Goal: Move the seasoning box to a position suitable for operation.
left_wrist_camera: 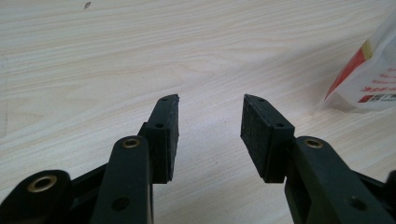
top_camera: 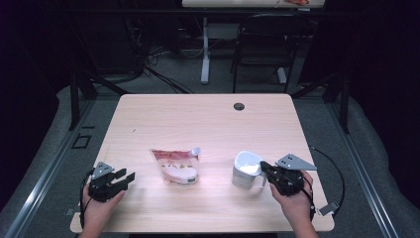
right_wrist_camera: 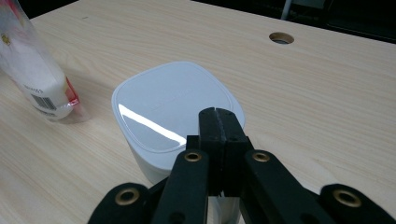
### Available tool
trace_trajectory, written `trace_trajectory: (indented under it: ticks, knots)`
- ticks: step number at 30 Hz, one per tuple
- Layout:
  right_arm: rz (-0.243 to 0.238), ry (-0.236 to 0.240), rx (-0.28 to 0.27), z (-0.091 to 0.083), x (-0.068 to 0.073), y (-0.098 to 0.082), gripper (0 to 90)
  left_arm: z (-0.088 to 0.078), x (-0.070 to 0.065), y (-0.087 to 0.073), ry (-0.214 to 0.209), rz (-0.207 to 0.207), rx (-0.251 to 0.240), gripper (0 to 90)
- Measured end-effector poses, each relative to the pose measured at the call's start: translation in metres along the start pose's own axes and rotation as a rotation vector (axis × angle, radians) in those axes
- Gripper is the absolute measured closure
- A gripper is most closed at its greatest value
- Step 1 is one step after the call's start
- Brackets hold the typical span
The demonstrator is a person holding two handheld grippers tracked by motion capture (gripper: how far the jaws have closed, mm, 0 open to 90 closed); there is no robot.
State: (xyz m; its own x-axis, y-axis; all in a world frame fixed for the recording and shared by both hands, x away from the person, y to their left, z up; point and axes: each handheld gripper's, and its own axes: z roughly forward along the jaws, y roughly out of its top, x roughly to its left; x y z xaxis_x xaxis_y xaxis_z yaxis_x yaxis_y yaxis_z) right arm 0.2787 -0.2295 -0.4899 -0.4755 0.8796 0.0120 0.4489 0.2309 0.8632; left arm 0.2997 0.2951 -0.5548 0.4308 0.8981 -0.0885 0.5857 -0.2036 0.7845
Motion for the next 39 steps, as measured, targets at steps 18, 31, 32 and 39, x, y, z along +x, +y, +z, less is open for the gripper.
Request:
trace_trajectory:
  ticks: [18,31,32,39]
  knots:
    - [0.008,0.006,-0.005,-0.0024,-0.0015,-0.0028,90.0,0.0002,0.0,-0.0001,0.0,0.004,0.002,56.5]
    - [0.02,0.005,-0.006,-0.0034,-0.0029,-0.0052,90.0,0.0013,0.0002,-0.0004,0.0,0.009,0.007,52.8]
    - [0.024,0.006,-0.009,-0.0034,-0.0033,-0.0058,90.0,0.0013,0.0,-0.0003,0.0,0.009,0.005,52.6]
    - [0.034,0.009,-0.007,-0.0044,-0.0047,-0.0075,90.0,0.0011,0.0001,0.0002,-0.01,0.016,0.015,51.1]
